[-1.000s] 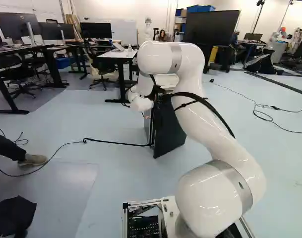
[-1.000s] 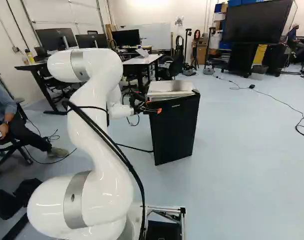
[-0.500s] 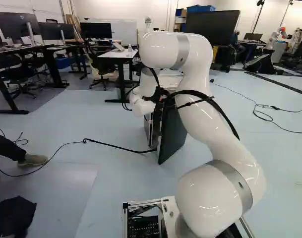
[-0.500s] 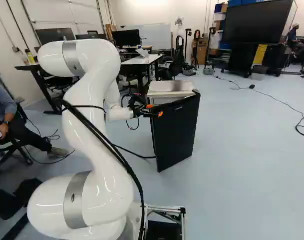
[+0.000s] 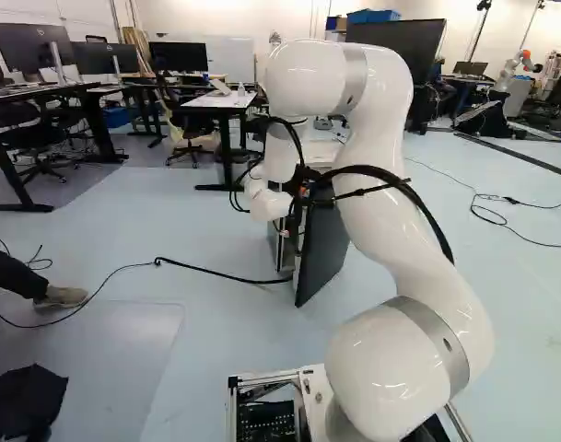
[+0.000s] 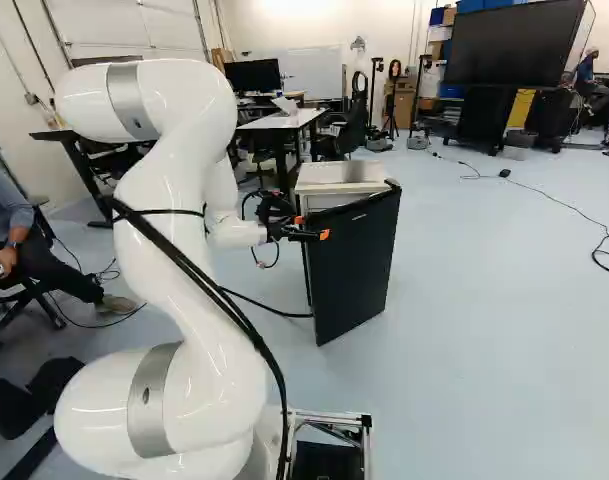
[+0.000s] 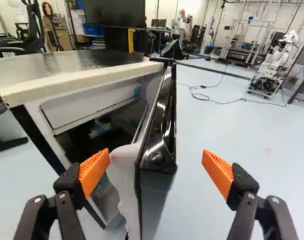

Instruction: Open the fridge door

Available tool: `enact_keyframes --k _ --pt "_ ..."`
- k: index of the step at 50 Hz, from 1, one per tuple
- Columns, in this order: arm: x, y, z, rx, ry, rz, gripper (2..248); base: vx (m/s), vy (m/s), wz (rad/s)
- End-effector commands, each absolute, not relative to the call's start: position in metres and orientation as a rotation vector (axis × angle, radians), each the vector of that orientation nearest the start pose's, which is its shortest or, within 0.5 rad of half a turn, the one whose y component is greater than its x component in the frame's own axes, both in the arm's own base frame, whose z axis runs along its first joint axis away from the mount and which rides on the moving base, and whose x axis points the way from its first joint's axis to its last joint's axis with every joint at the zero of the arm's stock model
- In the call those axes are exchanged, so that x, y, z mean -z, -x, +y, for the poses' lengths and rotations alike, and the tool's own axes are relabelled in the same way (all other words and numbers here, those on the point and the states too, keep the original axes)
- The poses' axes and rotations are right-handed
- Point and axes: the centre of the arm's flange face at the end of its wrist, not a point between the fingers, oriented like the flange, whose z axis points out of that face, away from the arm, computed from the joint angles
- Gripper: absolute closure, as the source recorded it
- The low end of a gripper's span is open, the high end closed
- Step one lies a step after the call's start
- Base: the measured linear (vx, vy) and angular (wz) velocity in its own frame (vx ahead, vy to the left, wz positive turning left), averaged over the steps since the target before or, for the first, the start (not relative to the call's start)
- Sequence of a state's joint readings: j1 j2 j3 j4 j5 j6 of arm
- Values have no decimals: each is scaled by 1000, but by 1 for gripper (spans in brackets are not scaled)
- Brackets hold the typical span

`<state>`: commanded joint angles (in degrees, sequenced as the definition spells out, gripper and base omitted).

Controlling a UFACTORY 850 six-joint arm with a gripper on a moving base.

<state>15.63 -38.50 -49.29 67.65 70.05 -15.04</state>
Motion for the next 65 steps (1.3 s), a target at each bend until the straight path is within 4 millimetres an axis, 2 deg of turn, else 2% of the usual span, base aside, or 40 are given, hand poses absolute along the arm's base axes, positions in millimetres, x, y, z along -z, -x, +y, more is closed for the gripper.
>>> enact_keyframes --k 55,65 --pt "-278 -397 17 -1382 -1803 -750 3 0 0 0" --pt "-281 -383 7 -1365 -1767 -753 3 0 0 0"
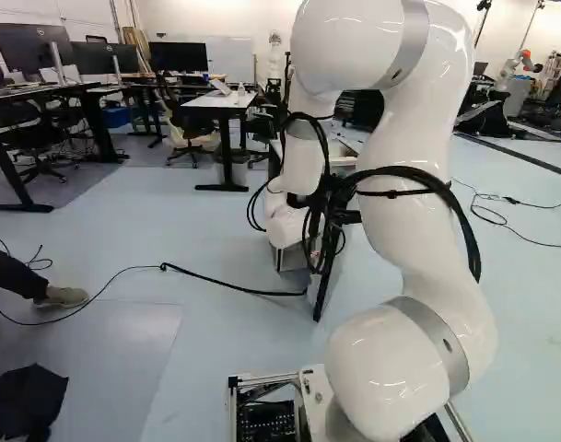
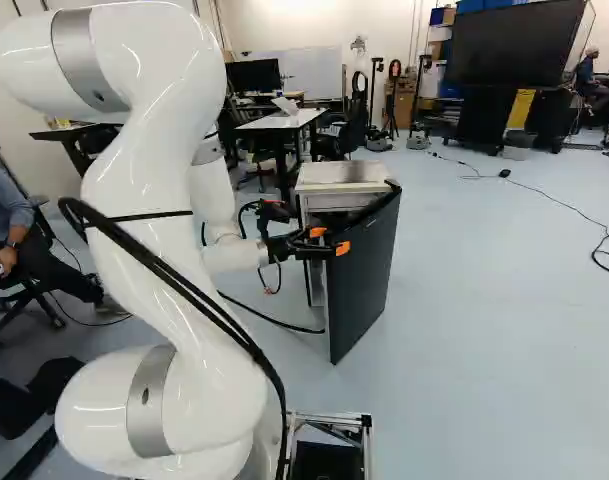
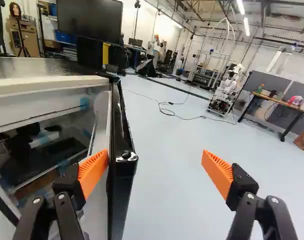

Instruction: Open the fridge door

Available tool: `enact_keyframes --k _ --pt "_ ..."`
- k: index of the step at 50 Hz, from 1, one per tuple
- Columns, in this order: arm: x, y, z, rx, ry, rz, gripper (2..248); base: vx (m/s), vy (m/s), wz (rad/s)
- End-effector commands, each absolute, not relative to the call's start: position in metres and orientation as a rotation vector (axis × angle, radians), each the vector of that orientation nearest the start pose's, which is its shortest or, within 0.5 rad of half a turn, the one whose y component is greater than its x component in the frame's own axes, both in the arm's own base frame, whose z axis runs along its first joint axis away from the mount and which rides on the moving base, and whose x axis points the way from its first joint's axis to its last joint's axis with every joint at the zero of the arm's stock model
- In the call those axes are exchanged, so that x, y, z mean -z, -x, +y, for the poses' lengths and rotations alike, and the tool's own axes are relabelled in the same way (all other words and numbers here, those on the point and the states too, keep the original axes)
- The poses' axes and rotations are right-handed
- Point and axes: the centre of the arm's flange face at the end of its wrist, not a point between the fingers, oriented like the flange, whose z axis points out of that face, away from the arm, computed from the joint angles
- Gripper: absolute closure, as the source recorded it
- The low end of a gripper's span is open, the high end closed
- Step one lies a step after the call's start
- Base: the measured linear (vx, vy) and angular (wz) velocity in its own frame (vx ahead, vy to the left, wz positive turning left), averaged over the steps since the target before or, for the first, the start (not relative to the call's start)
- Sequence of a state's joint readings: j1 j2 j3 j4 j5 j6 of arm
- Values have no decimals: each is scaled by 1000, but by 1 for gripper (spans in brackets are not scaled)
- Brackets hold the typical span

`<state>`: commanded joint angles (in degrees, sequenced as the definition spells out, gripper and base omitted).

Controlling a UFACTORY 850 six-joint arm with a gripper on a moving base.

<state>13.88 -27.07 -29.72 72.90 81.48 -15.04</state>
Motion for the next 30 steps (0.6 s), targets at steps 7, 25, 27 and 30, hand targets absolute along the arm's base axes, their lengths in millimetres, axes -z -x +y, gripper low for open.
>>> enact_keyframes --k 7,25,27,30 --pt "-281 -381 5 -1361 -1761 -755 3 0 0 0" --pt "-281 -380 4 -1354 -1756 -763 3 0 0 0" --pt "-281 -380 4 -1352 -1755 -765 3 0 0 0" --pt "-281 -381 4 -1350 -1752 -769 3 0 0 0"
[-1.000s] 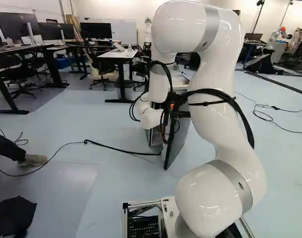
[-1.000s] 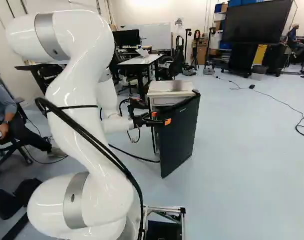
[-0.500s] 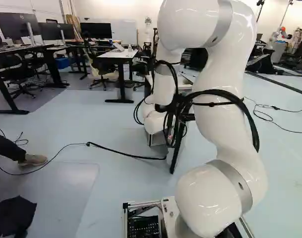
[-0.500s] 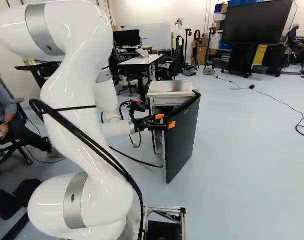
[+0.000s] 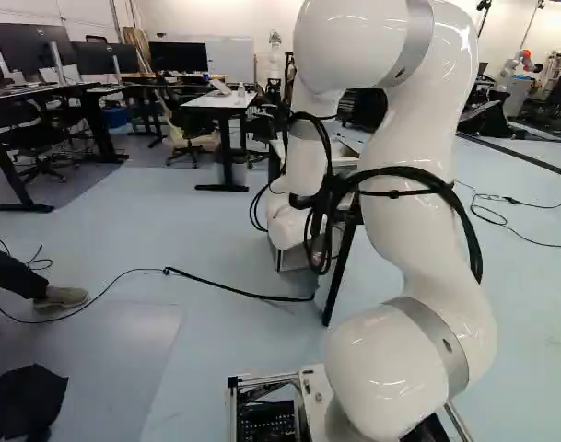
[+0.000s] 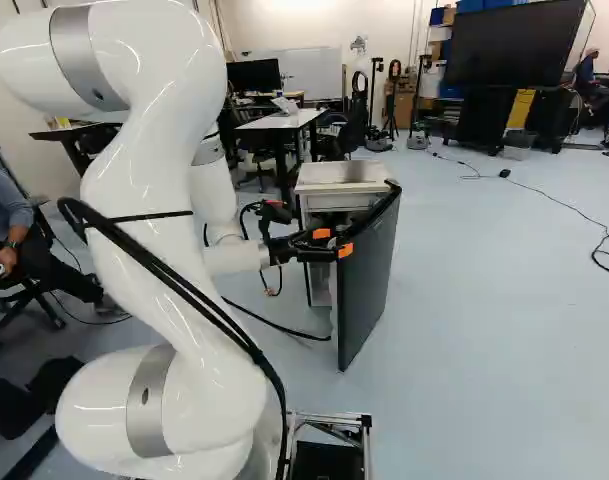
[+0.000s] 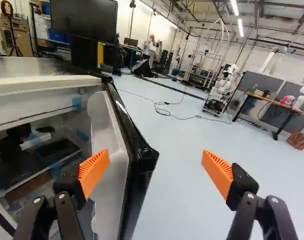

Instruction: Open the fridge door

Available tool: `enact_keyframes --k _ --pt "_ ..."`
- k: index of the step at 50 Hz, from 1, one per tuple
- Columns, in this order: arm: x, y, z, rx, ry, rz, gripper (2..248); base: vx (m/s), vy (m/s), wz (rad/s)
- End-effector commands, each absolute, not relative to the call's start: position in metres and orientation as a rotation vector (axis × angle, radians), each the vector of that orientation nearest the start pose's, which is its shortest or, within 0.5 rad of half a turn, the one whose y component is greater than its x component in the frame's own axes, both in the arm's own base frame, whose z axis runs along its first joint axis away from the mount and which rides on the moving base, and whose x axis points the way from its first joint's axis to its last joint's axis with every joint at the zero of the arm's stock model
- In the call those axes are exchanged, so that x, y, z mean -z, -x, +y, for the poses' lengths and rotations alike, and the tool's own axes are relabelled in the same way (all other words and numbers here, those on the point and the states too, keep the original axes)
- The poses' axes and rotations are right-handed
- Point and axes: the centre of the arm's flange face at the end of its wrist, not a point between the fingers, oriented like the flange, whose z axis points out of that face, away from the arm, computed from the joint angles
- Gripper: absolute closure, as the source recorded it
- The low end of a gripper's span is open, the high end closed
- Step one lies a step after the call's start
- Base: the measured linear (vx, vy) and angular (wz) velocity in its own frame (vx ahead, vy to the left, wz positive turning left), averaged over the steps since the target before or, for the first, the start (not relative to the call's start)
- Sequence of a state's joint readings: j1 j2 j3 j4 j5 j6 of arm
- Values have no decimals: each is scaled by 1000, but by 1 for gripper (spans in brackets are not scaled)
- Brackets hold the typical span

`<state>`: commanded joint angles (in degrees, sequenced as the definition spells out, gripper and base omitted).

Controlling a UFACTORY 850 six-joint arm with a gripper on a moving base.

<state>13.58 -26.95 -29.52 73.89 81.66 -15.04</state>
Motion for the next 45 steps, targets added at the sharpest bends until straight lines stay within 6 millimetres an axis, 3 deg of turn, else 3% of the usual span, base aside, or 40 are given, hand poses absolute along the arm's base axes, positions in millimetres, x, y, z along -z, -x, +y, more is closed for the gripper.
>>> enact_keyframes --k 23,45 --pt "-280 -392 -7 -1320 -1708 -831 3 0 0 0" --pt "-279 -404 -32 -1270 -1640 -918 3 0 0 0"
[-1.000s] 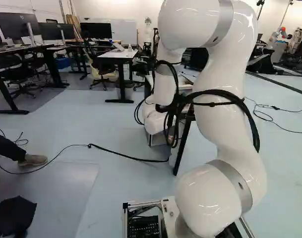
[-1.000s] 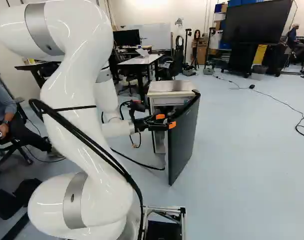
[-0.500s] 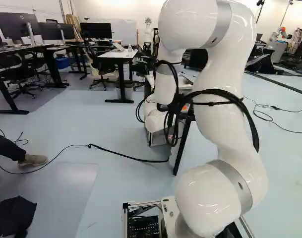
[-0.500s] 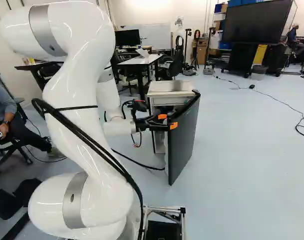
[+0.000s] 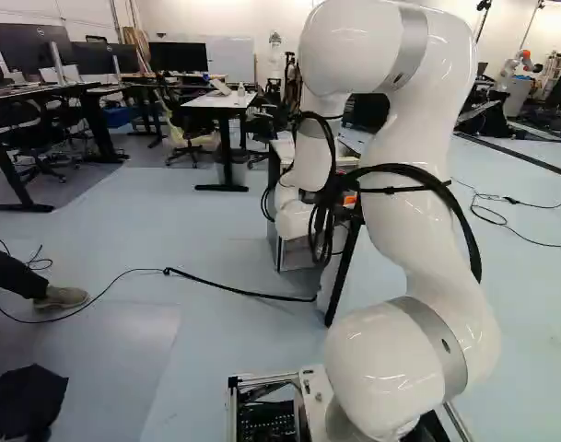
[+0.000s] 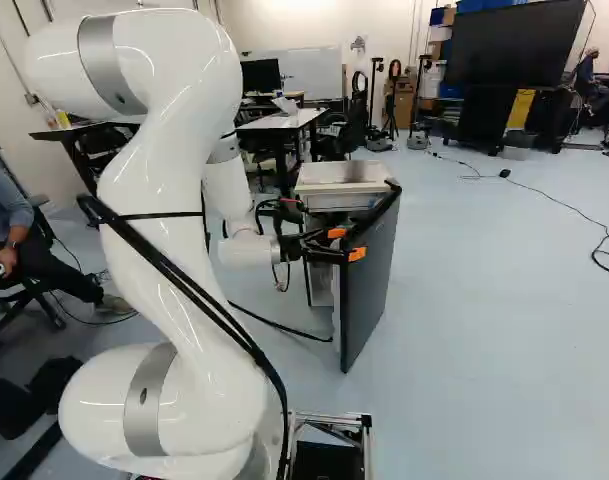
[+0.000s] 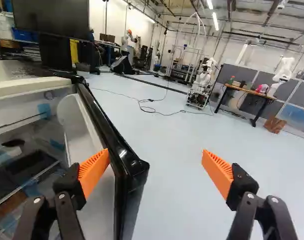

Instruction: Open the fridge door

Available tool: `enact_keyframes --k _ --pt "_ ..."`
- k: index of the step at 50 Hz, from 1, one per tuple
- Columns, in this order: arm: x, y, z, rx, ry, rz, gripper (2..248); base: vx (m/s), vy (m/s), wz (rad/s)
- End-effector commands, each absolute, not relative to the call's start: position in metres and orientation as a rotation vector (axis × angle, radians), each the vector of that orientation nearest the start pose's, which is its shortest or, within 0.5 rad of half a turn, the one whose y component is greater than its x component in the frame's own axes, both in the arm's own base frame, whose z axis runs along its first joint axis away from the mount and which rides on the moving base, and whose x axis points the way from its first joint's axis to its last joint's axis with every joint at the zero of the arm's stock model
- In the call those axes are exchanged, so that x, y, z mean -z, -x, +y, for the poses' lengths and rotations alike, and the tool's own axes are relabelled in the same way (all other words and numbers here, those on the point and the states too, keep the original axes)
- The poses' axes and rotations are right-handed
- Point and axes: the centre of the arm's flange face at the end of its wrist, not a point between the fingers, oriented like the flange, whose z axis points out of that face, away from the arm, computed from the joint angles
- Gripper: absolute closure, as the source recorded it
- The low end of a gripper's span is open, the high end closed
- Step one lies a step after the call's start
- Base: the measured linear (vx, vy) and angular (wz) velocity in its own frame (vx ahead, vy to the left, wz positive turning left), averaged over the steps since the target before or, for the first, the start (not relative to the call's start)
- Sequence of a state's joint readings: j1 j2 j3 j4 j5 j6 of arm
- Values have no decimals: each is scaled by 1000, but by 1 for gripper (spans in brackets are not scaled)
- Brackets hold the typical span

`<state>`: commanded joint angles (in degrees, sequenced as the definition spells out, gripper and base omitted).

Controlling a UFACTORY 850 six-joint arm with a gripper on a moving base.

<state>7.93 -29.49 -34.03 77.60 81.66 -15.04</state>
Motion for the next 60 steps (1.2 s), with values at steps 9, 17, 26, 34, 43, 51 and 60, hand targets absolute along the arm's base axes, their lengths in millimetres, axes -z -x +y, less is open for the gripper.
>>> enact_keyframes --k 9,17,26,34,43,51,60 --pt "-279 -410 -45 -1245 -1605 -961 3 0 0 0" --pt "-278 -415 -57 -1225 -1574 -996 3 0 0 0" --pt "-278 -423 -72 -1203 -1536 -1039 3 0 0 0" --pt "-277 -431 -87 -1185 -1499 -1080 3 0 0 0" --pt "-277 -442 -104 -1164 -1455 -1126 3 0 0 0" --pt "-276 -450 -120 -1147 -1415 -1167 3 0 0 0" --pt "-276 -460 -139 -1129 -1369 -1211 3 0 0 0"
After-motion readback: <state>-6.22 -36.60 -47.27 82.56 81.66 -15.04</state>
